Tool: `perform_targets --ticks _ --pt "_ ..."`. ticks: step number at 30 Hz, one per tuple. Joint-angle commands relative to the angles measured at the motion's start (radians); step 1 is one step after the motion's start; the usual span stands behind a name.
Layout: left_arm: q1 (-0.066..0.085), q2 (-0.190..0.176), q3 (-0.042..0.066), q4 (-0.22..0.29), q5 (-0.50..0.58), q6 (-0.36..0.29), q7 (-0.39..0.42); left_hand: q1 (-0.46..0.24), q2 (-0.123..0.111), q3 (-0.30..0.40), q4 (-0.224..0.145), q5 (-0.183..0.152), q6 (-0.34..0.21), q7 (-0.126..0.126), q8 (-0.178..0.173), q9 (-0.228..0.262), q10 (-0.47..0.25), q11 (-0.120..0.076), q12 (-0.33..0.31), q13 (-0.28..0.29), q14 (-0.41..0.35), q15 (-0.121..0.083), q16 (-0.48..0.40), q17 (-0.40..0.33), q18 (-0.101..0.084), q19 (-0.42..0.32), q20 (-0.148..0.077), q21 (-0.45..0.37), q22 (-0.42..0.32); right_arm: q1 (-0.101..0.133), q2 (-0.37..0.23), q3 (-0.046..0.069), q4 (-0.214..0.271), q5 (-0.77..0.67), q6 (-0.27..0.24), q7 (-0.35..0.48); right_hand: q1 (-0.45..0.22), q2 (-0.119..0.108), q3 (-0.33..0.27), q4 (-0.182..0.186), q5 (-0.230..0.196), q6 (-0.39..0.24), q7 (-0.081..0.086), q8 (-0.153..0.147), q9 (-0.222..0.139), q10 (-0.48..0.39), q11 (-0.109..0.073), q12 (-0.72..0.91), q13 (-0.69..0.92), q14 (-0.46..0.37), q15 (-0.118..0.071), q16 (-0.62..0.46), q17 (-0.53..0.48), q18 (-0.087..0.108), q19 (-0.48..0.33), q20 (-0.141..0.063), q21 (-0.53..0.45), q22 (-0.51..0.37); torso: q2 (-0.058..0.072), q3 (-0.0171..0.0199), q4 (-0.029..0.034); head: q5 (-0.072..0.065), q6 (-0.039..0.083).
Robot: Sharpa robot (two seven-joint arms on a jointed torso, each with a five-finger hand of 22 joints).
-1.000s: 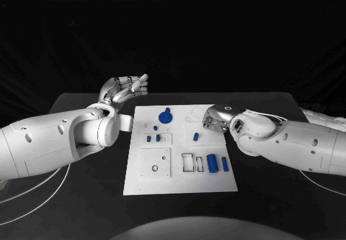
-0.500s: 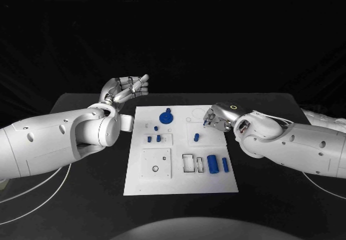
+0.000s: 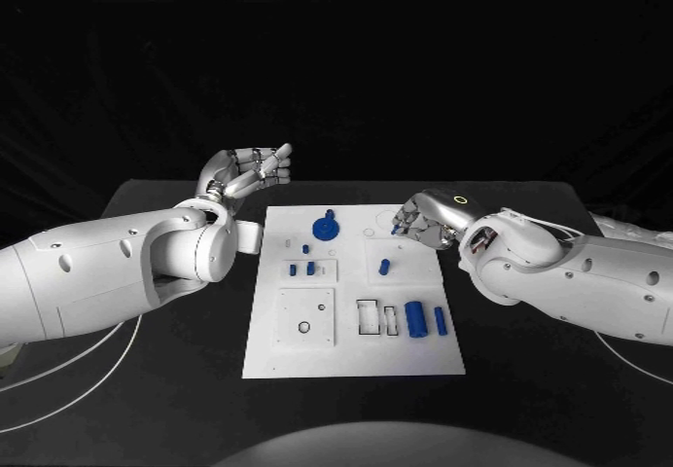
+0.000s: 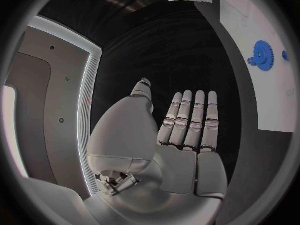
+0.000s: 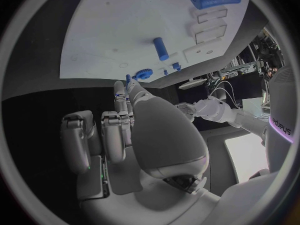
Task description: Assemble the parts on the task board
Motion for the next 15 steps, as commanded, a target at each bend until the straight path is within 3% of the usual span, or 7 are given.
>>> perform_targets --ticks 1,6,8,11,15 --pt "0.001 0.006 0.001 -0.005 0.003 0.007 0.005 0.001 0.013 0.005 0.001 0.003 -0.009 0.000 0.007 0.000 -0.007 0.000 0.004 -0.001 -0.004 0.000 0.006 -0.002 0.009 0.008 0.000 -0.005 -0.001 0.012 -0.001 0.000 0.034 0.011 0.010 0.028 0.006 -0.006 0.006 0.000 0.004 0.000 0.007 0.001 0.006 0.007 0.003 -0.007 -0.001 0.104 0.007 0.004 0.263 -0.007 0.105 0.002 0.004 0.263 -0.001 0.0000 0.0008 0.023 -0.007" --pt "0.000 0.018 0.001 -0.026 0.003 0.011 0.006 0.001 0.013 0.005 0.000 0.003 -0.011 0.001 0.007 0.000 -0.008 0.001 0.004 -0.001 -0.005 0.000 0.006 -0.003 0.009 0.008 0.000 -0.005 -0.003 0.028 0.017 0.000 0.078 0.017 0.036 0.050 0.006 -0.006 0.007 -0.001 0.004 0.000 0.008 0.001 0.006 0.007 0.004 -0.008 -0.001 0.104 0.008 0.004 0.263 -0.007 0.105 0.002 0.004 0.263 -0.001 -0.0008 0.0012 0.082 -0.018" --pt "-0.002 0.023 0.000 -0.036 0.003 0.011 0.006 0.002 0.014 0.005 0.000 0.003 -0.011 0.001 0.007 -0.001 -0.009 0.001 0.004 -0.001 -0.006 0.000 0.007 -0.005 0.009 0.008 0.000 -0.005 -0.004 0.031 0.029 0.000 0.091 0.017 0.050 0.060 0.007 -0.006 0.007 -0.001 0.004 0.000 0.009 0.000 0.005 0.007 0.004 -0.009 -0.001 0.104 0.009 0.004 0.263 -0.007 0.105 0.003 0.004 0.263 -0.001 -0.0010 0.0028 0.099 -0.022" --pt "-0.003 0.029 0.000 -0.049 0.003 0.011 0.006 0.002 0.014 0.004 0.000 0.003 -0.013 0.001 0.007 -0.001 -0.010 0.001 0.005 -0.001 -0.007 0.001 0.007 -0.007 0.009 0.008 0.000 -0.006 -0.006 0.033 0.045 0.000 0.105 0.015 0.072 0.073 0.007 -0.006 0.008 -0.001 0.004 0.000 0.009 0.000 0.005 0.007 0.005 -0.009 -0.001 0.104 0.009 0.004 0.263 -0.007 0.105 0.003 0.004 0.263 -0.002 -0.0006 0.0047 0.112 -0.025" --pt "-0.004 0.036 0.000 -0.061 0.003 0.009 0.006 0.003 0.015 0.004 0.000 0.003 -0.013 0.001 0.007 -0.001 -0.011 0.001 0.005 -0.001 -0.008 0.001 0.007 -0.008 0.009 0.008 0.000 -0.007 -0.007 0.034 0.067 0.000 0.112 0.009 0.098 0.089 0.009 -0.006 0.009 -0.002 0.004 -0.001 0.010 -0.001 0.005 0.007 0.006 -0.011 -0.001 0.104 0.011 0.004 0.263 -0.007 0.105 0.005 0.004 0.263 -0.005 -0.0030 0.0110 0.110 -0.033"
